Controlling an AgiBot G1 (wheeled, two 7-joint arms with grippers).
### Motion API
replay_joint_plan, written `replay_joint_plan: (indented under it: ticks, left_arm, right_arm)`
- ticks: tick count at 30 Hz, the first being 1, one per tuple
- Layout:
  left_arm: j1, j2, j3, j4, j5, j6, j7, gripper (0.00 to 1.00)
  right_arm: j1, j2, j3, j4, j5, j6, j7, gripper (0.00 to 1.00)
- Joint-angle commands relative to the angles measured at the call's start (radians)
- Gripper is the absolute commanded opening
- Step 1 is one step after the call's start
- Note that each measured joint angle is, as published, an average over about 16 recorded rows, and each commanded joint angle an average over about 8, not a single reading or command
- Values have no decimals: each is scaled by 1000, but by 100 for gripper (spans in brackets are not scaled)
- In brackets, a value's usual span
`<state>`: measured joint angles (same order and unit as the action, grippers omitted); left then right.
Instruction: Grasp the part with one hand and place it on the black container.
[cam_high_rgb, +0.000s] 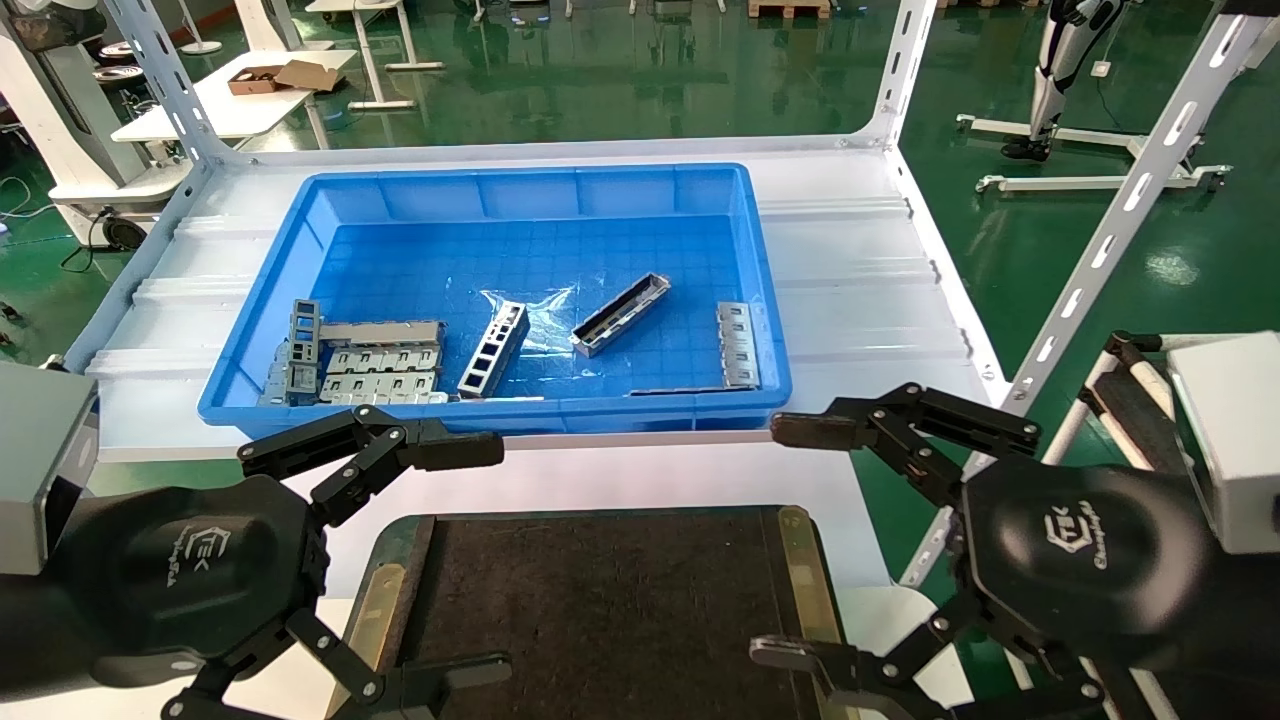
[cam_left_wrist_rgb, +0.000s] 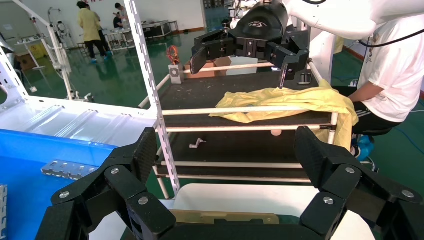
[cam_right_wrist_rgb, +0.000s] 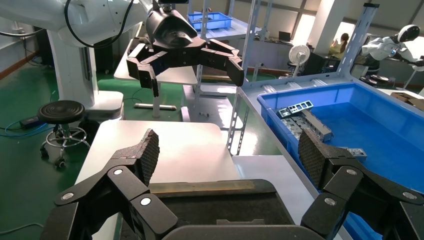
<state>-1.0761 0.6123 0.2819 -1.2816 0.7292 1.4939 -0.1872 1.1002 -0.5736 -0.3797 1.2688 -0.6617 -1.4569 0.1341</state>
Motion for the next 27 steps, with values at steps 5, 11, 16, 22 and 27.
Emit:
replay_joint_plan:
  ticks: [5,11,16,22,27]
  left_arm:
    - [0,0,0,0,0,0,0,100]
    - [0,0,0,0,0,0,0,100]
    - [-6,3,3,-1,14,-12,1,100]
    - [-33,27,16,0,55,-53,-4,100]
    - [-67,67,36,7,110,-108,-11,100]
  right_arm:
    - [0,0,0,0,0,0,0,100]
    - [0,0,0,0,0,0,0,100]
    - [0,0,0,0,0,0,0,100]
    - [0,0,0,0,0,0,0,100]
    - [0,0,0,0,0,0,0,100]
